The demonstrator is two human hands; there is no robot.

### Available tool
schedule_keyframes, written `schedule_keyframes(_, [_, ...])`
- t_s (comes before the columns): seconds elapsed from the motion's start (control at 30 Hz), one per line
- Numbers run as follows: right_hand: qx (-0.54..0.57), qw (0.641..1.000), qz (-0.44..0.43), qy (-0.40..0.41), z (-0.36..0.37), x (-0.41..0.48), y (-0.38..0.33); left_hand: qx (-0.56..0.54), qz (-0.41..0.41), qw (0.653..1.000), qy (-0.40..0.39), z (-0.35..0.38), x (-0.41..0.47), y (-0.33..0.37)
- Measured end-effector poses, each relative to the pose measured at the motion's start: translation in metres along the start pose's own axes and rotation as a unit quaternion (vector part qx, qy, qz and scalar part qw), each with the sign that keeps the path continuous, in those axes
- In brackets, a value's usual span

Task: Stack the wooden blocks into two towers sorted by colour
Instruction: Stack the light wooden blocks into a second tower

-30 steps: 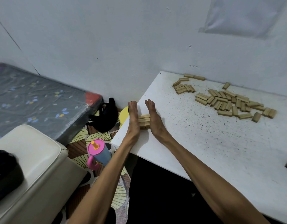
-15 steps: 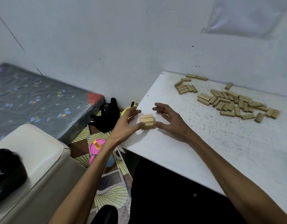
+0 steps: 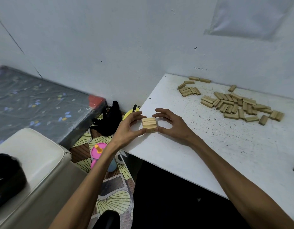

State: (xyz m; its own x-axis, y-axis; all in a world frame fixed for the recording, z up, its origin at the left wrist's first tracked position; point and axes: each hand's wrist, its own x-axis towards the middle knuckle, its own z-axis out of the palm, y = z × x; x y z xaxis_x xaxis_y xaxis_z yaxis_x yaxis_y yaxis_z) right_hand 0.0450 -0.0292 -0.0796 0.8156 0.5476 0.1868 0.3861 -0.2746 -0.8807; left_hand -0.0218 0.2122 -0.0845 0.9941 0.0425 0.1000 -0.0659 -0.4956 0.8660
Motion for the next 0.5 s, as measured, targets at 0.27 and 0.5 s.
schedule_keyframes(0.27, [0.004,1.0,-0.004,0.009,0.0019,0.0008,0.0014,0.004,-0.002,1.0,0.009,0.0,-0.0007,0.0024])
schedule_keyframes(0.5, [0.008,1.0,0.001,0.005,0.0017,0.0,-0.0011,-0.01,-0.011,1.0,0.003,-0.0008,-0.0032,0.0072])
